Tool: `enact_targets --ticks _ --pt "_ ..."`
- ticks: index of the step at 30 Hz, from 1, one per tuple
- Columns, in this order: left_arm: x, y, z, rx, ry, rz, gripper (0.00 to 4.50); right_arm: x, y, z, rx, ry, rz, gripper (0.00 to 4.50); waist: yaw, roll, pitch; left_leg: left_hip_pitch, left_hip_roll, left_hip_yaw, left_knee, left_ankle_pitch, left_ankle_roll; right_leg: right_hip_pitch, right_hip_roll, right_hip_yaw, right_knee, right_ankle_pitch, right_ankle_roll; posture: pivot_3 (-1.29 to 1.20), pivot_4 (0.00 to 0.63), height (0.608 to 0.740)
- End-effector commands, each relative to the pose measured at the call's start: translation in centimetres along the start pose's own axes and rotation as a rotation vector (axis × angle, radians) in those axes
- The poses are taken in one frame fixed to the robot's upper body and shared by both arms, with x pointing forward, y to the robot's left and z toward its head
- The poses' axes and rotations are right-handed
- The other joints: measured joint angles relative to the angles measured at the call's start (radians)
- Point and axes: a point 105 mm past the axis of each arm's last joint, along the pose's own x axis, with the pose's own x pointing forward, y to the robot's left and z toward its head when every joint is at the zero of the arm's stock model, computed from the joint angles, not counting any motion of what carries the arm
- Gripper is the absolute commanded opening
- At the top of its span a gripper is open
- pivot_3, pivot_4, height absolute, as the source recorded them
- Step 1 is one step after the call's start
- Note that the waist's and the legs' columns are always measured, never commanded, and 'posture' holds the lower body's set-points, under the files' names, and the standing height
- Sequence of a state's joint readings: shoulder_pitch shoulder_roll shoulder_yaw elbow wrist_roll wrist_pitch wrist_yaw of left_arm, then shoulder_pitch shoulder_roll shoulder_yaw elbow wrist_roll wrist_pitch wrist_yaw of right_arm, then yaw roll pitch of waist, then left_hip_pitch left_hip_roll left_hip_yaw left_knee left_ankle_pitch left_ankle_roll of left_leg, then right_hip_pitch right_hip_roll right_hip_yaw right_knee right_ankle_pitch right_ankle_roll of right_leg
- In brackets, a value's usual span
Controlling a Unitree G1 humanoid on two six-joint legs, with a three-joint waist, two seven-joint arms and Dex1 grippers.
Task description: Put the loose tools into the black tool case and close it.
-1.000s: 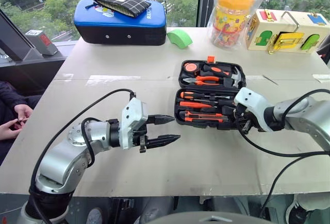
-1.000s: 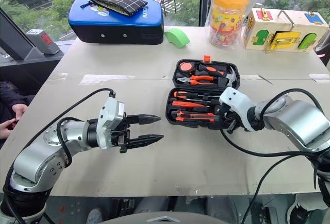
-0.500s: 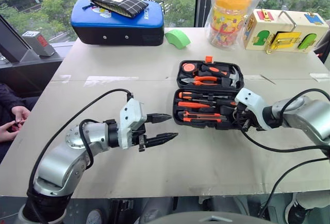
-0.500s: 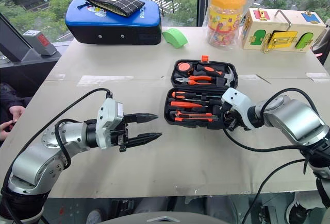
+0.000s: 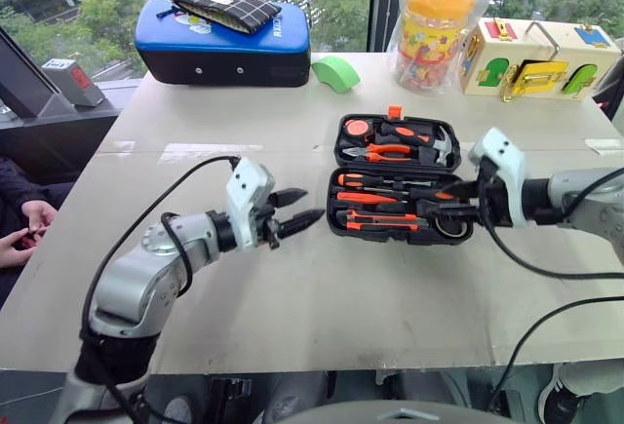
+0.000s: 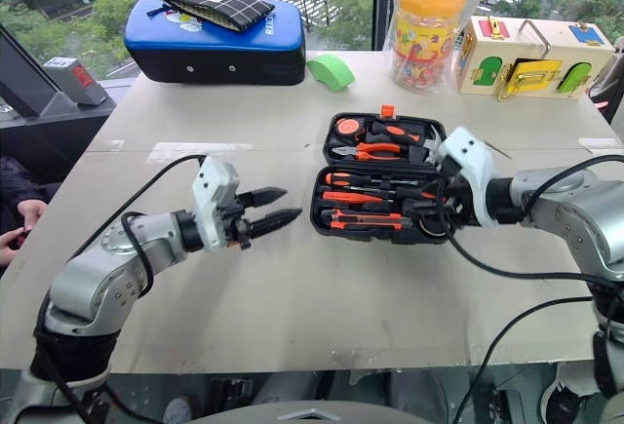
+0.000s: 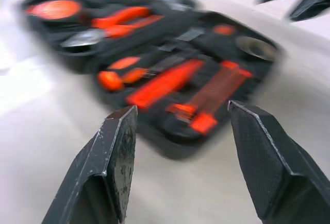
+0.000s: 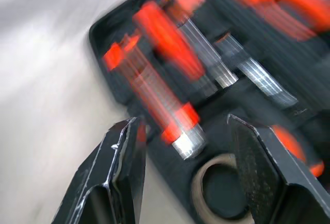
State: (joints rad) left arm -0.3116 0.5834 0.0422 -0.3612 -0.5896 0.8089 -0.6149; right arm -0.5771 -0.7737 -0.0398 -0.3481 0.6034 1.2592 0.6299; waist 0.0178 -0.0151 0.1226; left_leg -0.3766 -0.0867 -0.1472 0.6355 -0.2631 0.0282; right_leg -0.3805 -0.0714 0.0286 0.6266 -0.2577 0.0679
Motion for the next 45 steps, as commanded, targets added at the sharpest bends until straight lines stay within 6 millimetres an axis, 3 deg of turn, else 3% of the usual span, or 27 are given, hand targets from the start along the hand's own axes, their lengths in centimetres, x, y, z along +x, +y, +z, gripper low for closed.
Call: enact_targets --ticks 1,4,8,15,19,21,23,32,37,40,44,45 --pt "2.4 2.1 1.4 -0.09 0.007 0.13 2.85 -0.5 -4.7 0.1 0.092 -0.005 -0.259 2.51 0.002 0.0 0.0 0.0 0.0 0.0 0.0 0.002 -0.003 0.0 0.0 0.0 0.0 0.0 0.0 0.0 0.15 0.74" --pt "5.2 3.4 1.5 -0.129 0.07 0.188 2.85 0.4 -6.8 -0.5 0.162 0.028 -0.34 2.51 0.001 -0.001 0.0 0.0 0.0 0.0 0.0 0.003 -0.004 0.0 0.0 -0.001 0.001 0.0 0.0 0.0 0.15 0.74" --pt "7.2 4.3 1.7 -0.167 0.098 0.198 2.85 2.1 -8.3 -1.2 0.218 0.087 -0.368 2.51 -0.016 -0.001 0.0 -0.001 0.001 0.002 -0.001 0.003 -0.005 -0.001 0.001 0.002 0.001 0.0 0.0 0.0 0.15 0.74" --pt "9.1 4.5 -1.8 -0.075 0.263 0.155 2.85 4.5 -7.4 -3.1 0.274 0.175 -0.258 2.51 -0.031 -0.001 -0.002 -0.003 0.001 0.002 -0.003 0.004 -0.007 -0.007 0.001 0.003 0.002 0.0 0.0 0.0 0.15 0.74" --pt "9.5 4.9 -2.1 -0.081 0.267 0.146 1.65 5.0 -7.1 -3.6 0.275 0.192 -0.243 1.28 -0.033 -0.001 -0.002 -0.002 0.001 0.003 -0.002 0.004 -0.007 -0.006 0.001 0.005 0.003 0.0 0.0 0.0 0.15 0.74" --pt "9.5 4.9 -1.9 -0.079 0.257 0.135 0.6 5.0 -7.2 -3.6 0.268 0.185 -0.25 0.17 -0.032 -0.001 -0.003 -0.001 0.001 0.003 -0.002 0.004 -0.007 -0.006 0.001 0.006 0.005 0.0 0.0 0.0 0.15 0.74" --pt "9.4 5.1 -1.6 -0.086 0.245 0.133 0.04 5.1 -7.0 -3.1 0.268 0.165 -0.238 0.0 -0.03 -0.001 -0.003 -0.002 0.001 0.003 -0.002 0.004 -0.007 -0.007 0.001 0.006 0.006 0.0 0.0 0.0 0.15 0.74" --pt "7.7 5.8 -2.0 -0.081 0.248 0.154 0.04 6.1 -5.1 -1.9 0.25 0.116 -0.164 0.0 -0.053 -0.002 -0.003 -0.002 0.001 0.004 -0.002 0.004 -0.007 -0.012 0.002 0.011 0.012 0.0 0.0 0.0 0.15 0.74" --pt "7.4 5.5 -2.0 -0.072 0.244 0.156 0.04 3.6 -6.8 0.1 0.171 0.033 -0.256 0.0 -0.058 -0.002 -0.003 -0.003 0.0 0.004 -0.002 0.004 -0.007 -0.015 0.002 0.012 0.014 0.0 0.001 0.0 0.15 0.74" --pt "7.4 5.5 -2.0 -0.064 0.245 0.157 0.0 2.9 -6.8 0.7 0.188 0.027 -0.25 1.27 -0.056 -0.002 -0.003 -0.003 0.0 0.004 -0.002 0.004 -0.007 -0.015 0.002 0.012 0.014 0.0 0.001 0.0 0.15 0.74" --pt "7.6 5.5 -2.0 -0.056 0.243 0.153 0.0 3.6 -4.9 1.6 0.206 0.034 -0.157 3.0 -0.057 -0.002 -0.003 -0.002 0.001 0.005 -0.002 0.004 -0.007 -0.015 0.002 0.012 0.014 0.0 0.0 0.0 0.15 0.74" --pt "7.6 5.5 -2.0 -0.056 0.243 0.153 0.0 3.9 -4.8 1.3 0.2 0.05 -0.157 3.0 -0.056 -0.002 -0.004 -0.002 0.001 0.005 -0.002 0.004 -0.007 -0.015 0.002 0.012 0.014 0.0 0.001 0.0 0.15 0.74"
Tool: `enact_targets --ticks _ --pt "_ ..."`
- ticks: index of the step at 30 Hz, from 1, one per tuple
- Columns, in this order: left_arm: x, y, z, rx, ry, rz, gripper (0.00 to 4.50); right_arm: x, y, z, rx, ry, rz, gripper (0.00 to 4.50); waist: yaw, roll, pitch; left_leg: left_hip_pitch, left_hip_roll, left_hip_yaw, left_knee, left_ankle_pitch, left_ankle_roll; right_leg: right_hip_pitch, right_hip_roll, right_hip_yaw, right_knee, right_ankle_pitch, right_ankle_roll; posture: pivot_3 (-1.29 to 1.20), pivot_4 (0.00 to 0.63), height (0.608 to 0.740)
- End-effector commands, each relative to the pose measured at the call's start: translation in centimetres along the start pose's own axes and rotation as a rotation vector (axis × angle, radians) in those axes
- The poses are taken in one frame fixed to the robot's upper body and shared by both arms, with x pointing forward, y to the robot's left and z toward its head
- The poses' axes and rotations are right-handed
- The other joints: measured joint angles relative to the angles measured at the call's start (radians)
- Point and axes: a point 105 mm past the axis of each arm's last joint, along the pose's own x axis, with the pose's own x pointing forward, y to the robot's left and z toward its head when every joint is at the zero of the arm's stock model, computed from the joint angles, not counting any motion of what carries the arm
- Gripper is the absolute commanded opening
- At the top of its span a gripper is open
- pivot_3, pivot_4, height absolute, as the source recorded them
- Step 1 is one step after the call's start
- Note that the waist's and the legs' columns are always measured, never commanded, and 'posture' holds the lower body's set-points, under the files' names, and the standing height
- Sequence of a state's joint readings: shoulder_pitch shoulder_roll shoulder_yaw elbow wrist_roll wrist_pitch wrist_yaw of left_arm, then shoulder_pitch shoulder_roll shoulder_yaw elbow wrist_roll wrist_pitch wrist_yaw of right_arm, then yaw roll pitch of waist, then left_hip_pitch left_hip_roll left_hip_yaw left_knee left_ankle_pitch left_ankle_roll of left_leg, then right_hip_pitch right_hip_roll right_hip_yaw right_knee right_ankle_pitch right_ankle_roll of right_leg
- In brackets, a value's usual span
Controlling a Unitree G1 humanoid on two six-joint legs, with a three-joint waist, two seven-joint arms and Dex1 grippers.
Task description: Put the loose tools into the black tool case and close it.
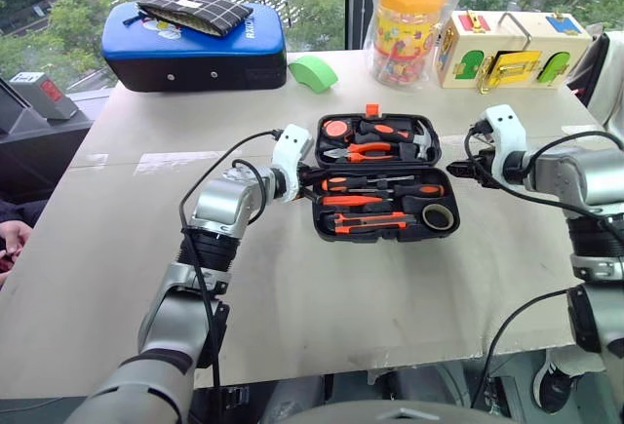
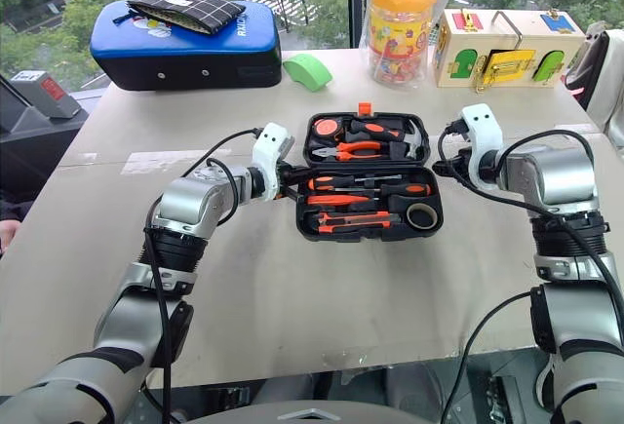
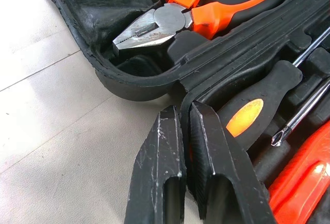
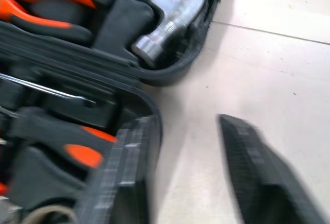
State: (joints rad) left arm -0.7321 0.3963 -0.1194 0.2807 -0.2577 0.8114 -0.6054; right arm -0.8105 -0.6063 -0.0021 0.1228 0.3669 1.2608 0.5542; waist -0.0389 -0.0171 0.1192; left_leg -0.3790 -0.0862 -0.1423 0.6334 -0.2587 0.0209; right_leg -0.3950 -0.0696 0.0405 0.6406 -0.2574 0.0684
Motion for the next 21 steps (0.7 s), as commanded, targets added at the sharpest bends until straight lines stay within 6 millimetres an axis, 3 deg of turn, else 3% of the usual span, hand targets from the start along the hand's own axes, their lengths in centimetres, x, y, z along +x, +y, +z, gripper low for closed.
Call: enact_targets --ticks 1,4,5,6,7,11,12,17,21 --pt "0.1 -0.1 -0.1 0.008 0.003 0.004 0.0 0.5 1.4 0.8 -0.045 -0.005 0.033 3.0 0.001 -0.001 -0.001 0.0 0.0 0.0 0.0 0.0 0.0 0.0 0.0 0.0 0.0 0.0 0.0 0.0 0.15 0.74" --pt "0.2 -0.1 0.0 0.014 0.0 0.001 0.0 2.2 0.3 -0.7 -0.055 0.051 -0.022 3.0 0.004 -0.001 -0.001 0.0 0.0 0.0 0.0 0.0 0.0 0.0 0.0 0.0 0.0 0.0 0.0 0.0 0.15 0.74" --pt "0.2 -0.1 0.0 0.016 0.0 0.0 0.0 2.7 -0.2 -1.2 -0.057 0.068 -0.042 2.44 0.004 -0.001 -0.001 0.0 0.0 0.0 0.0 0.0 0.0 0.0 -0.001 0.0 0.0 0.0 0.0 0.0 0.15 0.74" --pt "0.2 -0.2 0.0 0.017 -0.002 -0.001 0.0 2.9 -0.6 -1.6 -0.051 0.079 -0.053 2.46 0.004 -0.001 -0.001 0.0 0.0 0.0 0.0 0.0 0.0 0.0 -0.001 0.0 0.0 0.0 0.0 0.0 0.15 0.74" --pt "0.3 -0.2 0.0 0.018 -0.002 -0.001 0.0 3.1 -1.0 -1.8 -0.052 0.089 -0.065 2.14 0.005 -0.001 -0.001 0.0 0.0 0.0 0.001 0.0 0.0 0.0 -0.001 0.0 0.0 0.0 0.0 0.0 0.15 0.74" --pt "0.1 -0.3 -0.1 0.02 0.002 -0.004 0.0 3.2 -1.3 -1.9 -0.063 0.087 -0.055 0.27 0.005 -0.002 -0.001 0.0 -0.001 0.0 0.0 0.0 0.0 0.0 -0.001 0.0 0.0 0.0 0.0 0.0 0.15 0.74" --pt "0.1 -0.2 -0.3 0.022 0.005 -0.002 0.0 3.1 -1.0 -1.7 -0.061 0.081 -0.04 0.06 0.005 -0.002 -0.001 0.0 -0.001 0.0 0.0 0.0 0.0 0.0 -0.001 0.0 0.0 0.0 0.0 0.0 0.15 0.74" --pt "-0.6 -0.1 -0.6 0.015 0.009 -0.001 0.0 3.3 0.6 -1.1 -0.089 0.063 0.027 0.06 0.004 -0.002 -0.001 0.0 -0.001 0.001 0.001 0.0 0.0 0.0 -0.001 0.0 0.0 0.0 0.0 0.0 0.15 0.74" --pt "-2.8 -0.2 -1.5 -0.001 0.028 0.001 0.0 3.8 4.7 -0.6 -0.142 0.045 0.149 0.06 -0.009 -0.002 -0.002 0.0 0.0 -0.001 -0.002 0.0 0.0 -0.003 0.001 0.0 0.001 0.0 0.0 0.0 0.15 0.74"
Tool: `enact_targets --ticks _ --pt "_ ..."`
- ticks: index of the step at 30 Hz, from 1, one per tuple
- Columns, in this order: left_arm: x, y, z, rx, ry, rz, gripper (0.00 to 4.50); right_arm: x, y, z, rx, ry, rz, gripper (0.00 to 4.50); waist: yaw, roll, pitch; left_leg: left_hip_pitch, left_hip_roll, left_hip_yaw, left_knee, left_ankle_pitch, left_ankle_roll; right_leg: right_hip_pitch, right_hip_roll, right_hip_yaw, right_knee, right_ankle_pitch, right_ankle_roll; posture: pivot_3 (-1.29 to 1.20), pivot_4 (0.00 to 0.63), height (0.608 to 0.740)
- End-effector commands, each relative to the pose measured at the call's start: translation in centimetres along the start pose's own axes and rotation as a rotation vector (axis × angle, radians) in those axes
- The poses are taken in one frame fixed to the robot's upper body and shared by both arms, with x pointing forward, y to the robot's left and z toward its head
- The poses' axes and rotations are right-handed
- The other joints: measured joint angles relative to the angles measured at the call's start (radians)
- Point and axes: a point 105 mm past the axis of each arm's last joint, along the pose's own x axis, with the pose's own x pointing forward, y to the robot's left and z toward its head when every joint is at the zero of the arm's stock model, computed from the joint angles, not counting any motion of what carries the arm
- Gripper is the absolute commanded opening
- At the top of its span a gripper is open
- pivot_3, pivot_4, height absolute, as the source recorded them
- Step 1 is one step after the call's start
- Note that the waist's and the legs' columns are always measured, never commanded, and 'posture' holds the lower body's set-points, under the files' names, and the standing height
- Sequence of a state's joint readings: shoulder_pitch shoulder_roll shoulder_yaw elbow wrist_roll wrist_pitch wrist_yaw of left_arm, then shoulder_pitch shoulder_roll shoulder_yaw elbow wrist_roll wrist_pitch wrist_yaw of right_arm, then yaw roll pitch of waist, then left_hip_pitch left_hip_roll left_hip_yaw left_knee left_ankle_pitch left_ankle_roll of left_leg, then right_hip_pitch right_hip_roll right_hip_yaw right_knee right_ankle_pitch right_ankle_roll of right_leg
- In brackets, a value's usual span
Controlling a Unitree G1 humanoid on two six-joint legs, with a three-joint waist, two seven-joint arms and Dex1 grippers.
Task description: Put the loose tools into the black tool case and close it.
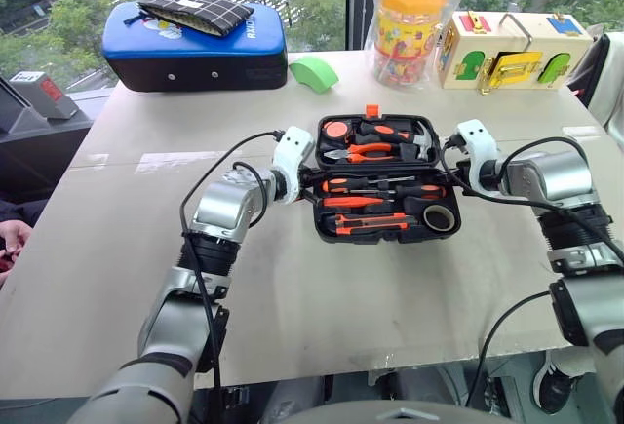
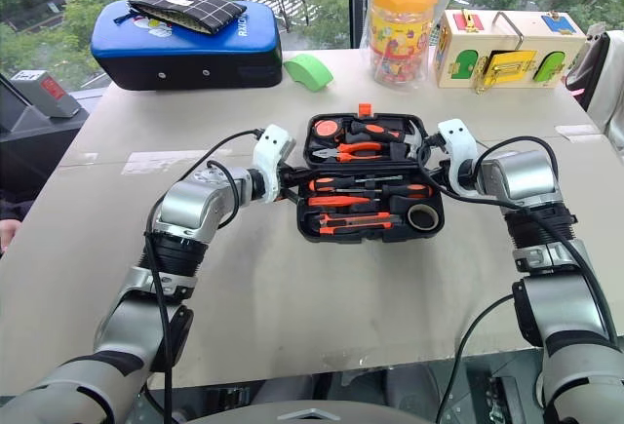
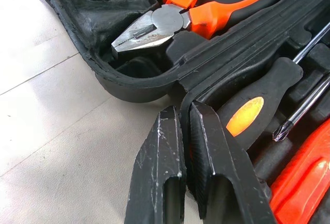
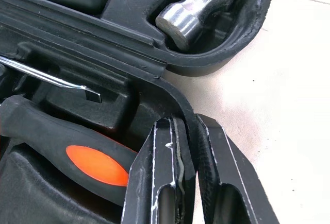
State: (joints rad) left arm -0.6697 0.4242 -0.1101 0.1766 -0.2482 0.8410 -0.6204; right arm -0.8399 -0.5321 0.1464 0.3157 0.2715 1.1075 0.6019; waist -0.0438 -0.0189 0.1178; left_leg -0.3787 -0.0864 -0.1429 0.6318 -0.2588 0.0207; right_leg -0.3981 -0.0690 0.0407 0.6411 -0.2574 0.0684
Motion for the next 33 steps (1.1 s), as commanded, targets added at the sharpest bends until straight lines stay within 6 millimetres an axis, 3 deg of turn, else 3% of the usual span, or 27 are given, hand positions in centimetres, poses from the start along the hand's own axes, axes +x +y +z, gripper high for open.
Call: enact_targets --ticks 1,5,11,15,18,19,21,26,27,30,33 --pt "-2.3 -0.2 -1.2 -0.026 0.033 -0.005 0.0 -0.3 4.7 1.7 -0.097 -0.052 0.139 0.06 -0.011 0.0 0.0 0.0 0.0 -0.001 0.0 0.0 0.0 0.0 0.001 0.002 0.002 0.0 0.0 0.0 0.15 0.74" --pt "-4.5 -0.9 -2.8 -0.032 0.07 -0.002 0.0 -0.2 7.5 0.1 -0.107 -0.028 0.202 0.06 -0.023 0.0 -0.001 0.001 0.0 -0.004 -0.001 0.0 0.0 0.0 0.001 0.002 0.001 0.0 0.0 0.0 0.15 0.74" --pt "-7.0 0.0 -4.0 -0.054 0.086 0.076 0.0 -0.5 9.4 -1.2 -0.081 -0.022 0.223 0.06 -0.014 0.0 -0.001 0.004 -0.001 -0.003 -0.001 -0.001 0.0 0.0 0.0 0.002 0.001 0.0 -0.001 0.0 0.15 0.74" --pt "-8.5 -0.8 -5.0 -0.047 0.104 0.074 0.0 -1.4 9.8 -2.3 -0.052 -0.014 0.229 0.06 -0.007 0.0 -0.001 0.007 -0.001 -0.003 -0.002 -0.002 0.002 0.001 0.001 0.002 0.002 0.001 -0.002 0.0 0.15 0.74" --pt "-8.8 -1.2 -4.3 -0.001 0.043 0.059 0.0 -2.3 9.4 -3.1 -0.082 -0.01 0.205 0.06 0.009 0.001 -0.001 0.008 -0.001 -0.003 -0.004 -0.001 0.0 0.0 0.001 0.002 0.001 0.001 -0.002 0.0 0.15 0.74" --pt "-9.1 -1.3 -3.7 -0.017 0.004 0.049 0.0 -2.7 8.7 -3.0 -0.087 -0.019 0.169 0.38 0.011 0.001 -0.001 0.007 -0.001 -0.003 -0.003 -0.001 -0.001 0.001 0.001 0.002 0.0 0.001 -0.002 0.0 0.15 0.74" --pt "-9.9 -0.8 -2.3 -0.07 -0.087 0.051 0.76 -3.9 7.4 -2.7 -0.095 -0.033 0.115 0.95 0.016 0.002 0.001 0.007 -0.001 -0.002 -0.003 -0.001 -0.001 0.001 0.001 0.001 0.0 0.001 -0.002 0.0 0.15 0.74" --pt "-11.6 0.1 0.3 -0.178 -0.19 0.026 2.86 -6.9 5.6 0.0 -0.082 -0.106 0.078 3.21 0.034 0.0 0.001 0.007 -0.002 -0.002 -0.001 -0.001 0.0 0.001 0.0 0.0 0.0 0.001 -0.003 0.0 0.15 0.74" --pt "-11.6 0.7 0.6 -0.193 -0.187 0.04 3.48 -7.2 5.4 0.7 -0.08 -0.122 0.08 3.26 0.034 0.0 0.001 0.007 -0.002 -0.002 -0.002 -0.002 0.002 0.001 0.0 -0.001 0.0 0.002 -0.003 0.0 0.15 0.74" --pt "-11.1 2.1 1.3 -0.228 -0.169 0.059 3.65 -6.6 4.2 3.1 0.015 -0.173 0.05 3.26 0.032 0.0 0.001 0.009 -0.002 -0.002 -0.001 -0.003 0.003 0.004 0.0 -0.001 0.0 0.002 -0.003 0.0 0.15 0.74" --pt "-9.1 3.9 1.6 -0.257 -0.11 0.092 3.65 -4.1 2.9 4.4 0.051 -0.156 0.025 3.26 0.032 0.0 0.0 0.01 -0.002 -0.001 -0.001 -0.001 -0.001 0.004 0.001 -0.001 0.001 0.002 -0.004 0.0 0.15 0.74"
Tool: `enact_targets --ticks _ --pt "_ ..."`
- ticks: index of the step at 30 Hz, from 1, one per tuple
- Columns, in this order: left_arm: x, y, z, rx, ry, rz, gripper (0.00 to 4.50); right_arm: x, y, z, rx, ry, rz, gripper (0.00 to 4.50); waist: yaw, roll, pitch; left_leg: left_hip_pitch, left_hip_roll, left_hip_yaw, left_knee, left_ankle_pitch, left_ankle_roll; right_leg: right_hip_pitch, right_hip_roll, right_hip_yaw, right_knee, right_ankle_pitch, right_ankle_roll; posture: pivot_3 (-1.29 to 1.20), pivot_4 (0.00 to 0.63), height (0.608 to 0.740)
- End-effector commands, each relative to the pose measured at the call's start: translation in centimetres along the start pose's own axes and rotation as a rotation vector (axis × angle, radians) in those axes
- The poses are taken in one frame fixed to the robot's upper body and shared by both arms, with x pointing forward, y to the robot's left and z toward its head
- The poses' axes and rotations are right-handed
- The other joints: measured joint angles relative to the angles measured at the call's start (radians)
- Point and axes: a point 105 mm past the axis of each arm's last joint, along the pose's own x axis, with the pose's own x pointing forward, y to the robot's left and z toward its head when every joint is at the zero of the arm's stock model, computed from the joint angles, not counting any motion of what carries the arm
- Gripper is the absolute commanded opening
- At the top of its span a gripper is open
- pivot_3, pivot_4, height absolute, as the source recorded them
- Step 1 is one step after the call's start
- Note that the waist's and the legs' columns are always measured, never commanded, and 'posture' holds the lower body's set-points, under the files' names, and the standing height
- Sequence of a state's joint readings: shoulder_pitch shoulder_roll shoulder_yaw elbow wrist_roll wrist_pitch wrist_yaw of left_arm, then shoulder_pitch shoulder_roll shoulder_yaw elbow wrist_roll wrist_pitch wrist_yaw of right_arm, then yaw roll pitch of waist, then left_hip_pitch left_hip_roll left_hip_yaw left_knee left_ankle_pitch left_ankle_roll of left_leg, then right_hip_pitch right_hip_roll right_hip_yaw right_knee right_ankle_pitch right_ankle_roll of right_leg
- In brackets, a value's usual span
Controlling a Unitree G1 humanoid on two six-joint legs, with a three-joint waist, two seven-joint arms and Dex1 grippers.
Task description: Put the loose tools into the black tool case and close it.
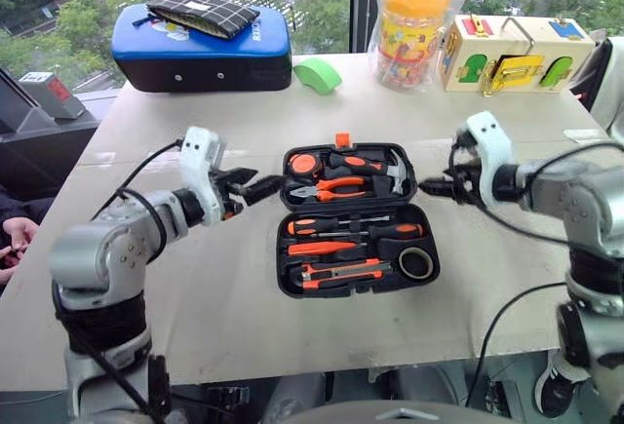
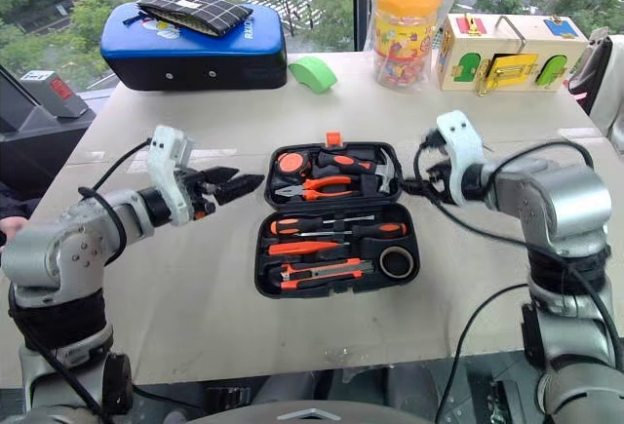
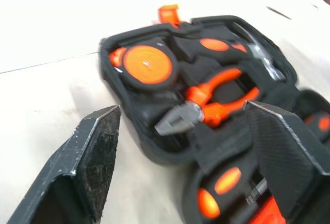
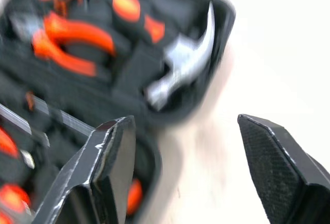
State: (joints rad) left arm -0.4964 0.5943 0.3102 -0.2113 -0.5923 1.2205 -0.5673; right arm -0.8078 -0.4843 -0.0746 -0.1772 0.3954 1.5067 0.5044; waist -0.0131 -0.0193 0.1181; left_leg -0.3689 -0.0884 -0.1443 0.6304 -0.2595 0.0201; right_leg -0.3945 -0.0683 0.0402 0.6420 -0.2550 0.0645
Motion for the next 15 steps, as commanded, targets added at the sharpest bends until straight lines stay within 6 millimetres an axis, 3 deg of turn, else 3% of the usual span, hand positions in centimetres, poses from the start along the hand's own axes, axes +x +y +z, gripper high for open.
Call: enact_targets --ticks 1,8,10,12,13,15 --pt "1.8 1.6 0.5 -0.004 0.053 0.044 3.65 2.1 -1.9 1.2 0.035 -0.008 -0.051 3.26 0.002 0.0 0.0 0.0 0.0 0.0 0.0 0.0 0.0 0.0 0.0 0.0 0.0 0.0 0.0 0.0 0.15 0.74" --pt "5.3 2.8 -0.6 0.039 0.152 0.047 3.65 5.3 -4.4 0.8 0.114 0.045 -0.075 3.26 -0.005 0.0 0.0 -0.003 0.0 0.001 -0.001 0.0 0.0 -0.003 -0.002 -0.001 -0.001 0.0 0.0 0.0 0.15 0.74" --pt "6.1 3.1 -1.8 0.068 0.21 0.059 3.26 6.0 -4.5 -0.1 0.132 0.082 -0.065 2.86 -0.008 0.0 0.0 -0.003 0.0 0.001 -0.001 0.0 0.0 -0.003 -0.002 -0.001 -0.001 0.0 0.0 0.0 0.15 0.74" --pt "6.5 3.2 -2.4 0.063 0.232 0.055 2.48 6.3 -4.3 -0.8 0.143 0.108 -0.041 1.92 -0.013 0.0 0.0 -0.004 0.0 0.0 -0.001 0.0 0.0 -0.003 -0.002 -0.001 0.0 0.0 0.0 0.0 0.15 0.74" --pt "6.6 3.3 -2.4 0.06 0.23 0.052 2.29 6.5 -4.2 -0.9 0.16 0.109 -0.02 1.77 -0.013 0.0 0.0 -0.003 -0.001 0.0 -0.001 0.0 0.0 -0.003 -0.004 -0.003 -0.002 0.0 0.0 0.0 0.15 0.74" --pt "6.6 3.4 -2.3 0.056 0.224 0.046 1.63 6.6 -3.9 -0.7 0.179 0.105 0.008 1.02 -0.012 0.0 0.0 -0.003 -0.001 0.0 0.0 0.0 0.0 -0.003 -0.004 -0.003 0.0 0.0 0.0 0.0 0.15 0.74"
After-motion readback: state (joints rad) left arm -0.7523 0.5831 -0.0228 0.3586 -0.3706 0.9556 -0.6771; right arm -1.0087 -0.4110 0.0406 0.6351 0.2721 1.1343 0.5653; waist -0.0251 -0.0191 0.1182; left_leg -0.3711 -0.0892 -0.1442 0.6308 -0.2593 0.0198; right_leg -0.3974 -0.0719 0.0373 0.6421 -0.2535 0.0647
